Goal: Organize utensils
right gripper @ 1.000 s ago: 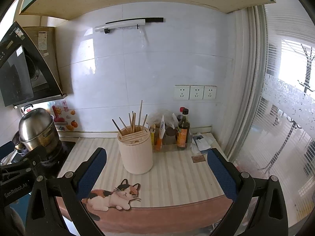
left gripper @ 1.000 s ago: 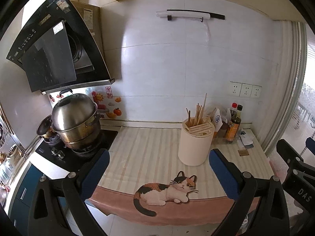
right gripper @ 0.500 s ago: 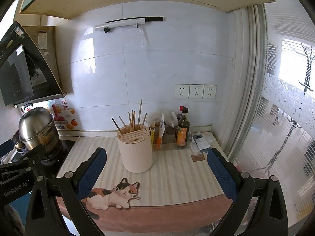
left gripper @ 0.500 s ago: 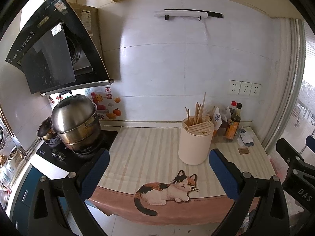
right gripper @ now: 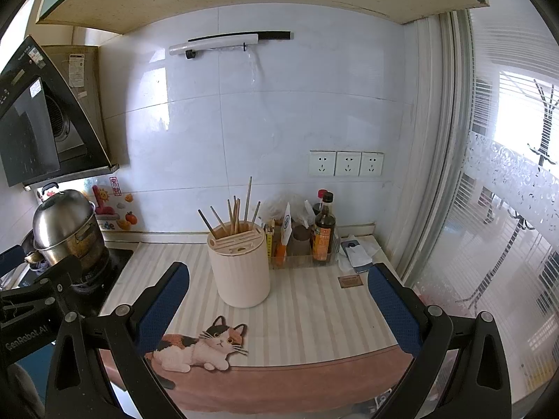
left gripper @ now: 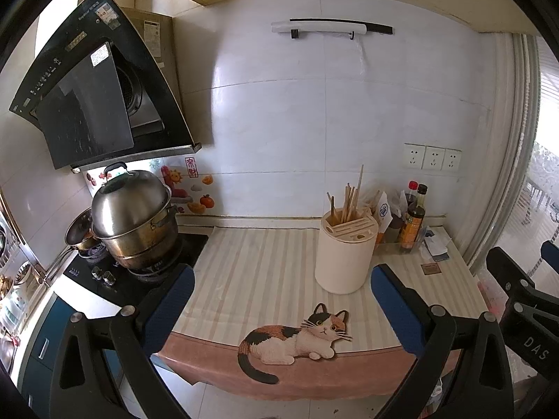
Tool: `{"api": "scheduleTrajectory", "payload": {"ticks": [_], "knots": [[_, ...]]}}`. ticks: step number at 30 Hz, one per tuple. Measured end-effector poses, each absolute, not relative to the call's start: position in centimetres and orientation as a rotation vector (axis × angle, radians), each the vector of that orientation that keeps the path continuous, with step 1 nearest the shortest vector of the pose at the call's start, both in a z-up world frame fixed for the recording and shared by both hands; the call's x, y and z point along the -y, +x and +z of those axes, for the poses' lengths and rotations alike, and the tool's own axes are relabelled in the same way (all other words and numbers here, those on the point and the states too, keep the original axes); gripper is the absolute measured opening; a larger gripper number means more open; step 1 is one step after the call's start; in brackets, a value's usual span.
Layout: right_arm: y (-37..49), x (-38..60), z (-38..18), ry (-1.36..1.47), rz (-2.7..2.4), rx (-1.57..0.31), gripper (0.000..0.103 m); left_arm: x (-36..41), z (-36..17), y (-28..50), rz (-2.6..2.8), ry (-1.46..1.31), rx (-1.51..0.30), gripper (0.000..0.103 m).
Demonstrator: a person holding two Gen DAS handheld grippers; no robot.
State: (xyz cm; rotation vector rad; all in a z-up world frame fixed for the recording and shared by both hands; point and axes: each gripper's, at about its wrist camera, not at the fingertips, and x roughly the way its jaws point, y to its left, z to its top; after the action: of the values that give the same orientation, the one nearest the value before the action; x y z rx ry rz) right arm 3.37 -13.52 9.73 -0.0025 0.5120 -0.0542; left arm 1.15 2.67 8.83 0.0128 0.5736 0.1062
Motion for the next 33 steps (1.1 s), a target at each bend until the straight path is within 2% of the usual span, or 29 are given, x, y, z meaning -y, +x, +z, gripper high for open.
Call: {"api": "scheduleTrajectory", "payload": {"ticks": [33], "knots": [[3.32,13.48,10.30,-0.008,-0.051,-0.505,0.103,-2.48,8.99,1.04,0.108,0.005,-0.571,0.103]]}}
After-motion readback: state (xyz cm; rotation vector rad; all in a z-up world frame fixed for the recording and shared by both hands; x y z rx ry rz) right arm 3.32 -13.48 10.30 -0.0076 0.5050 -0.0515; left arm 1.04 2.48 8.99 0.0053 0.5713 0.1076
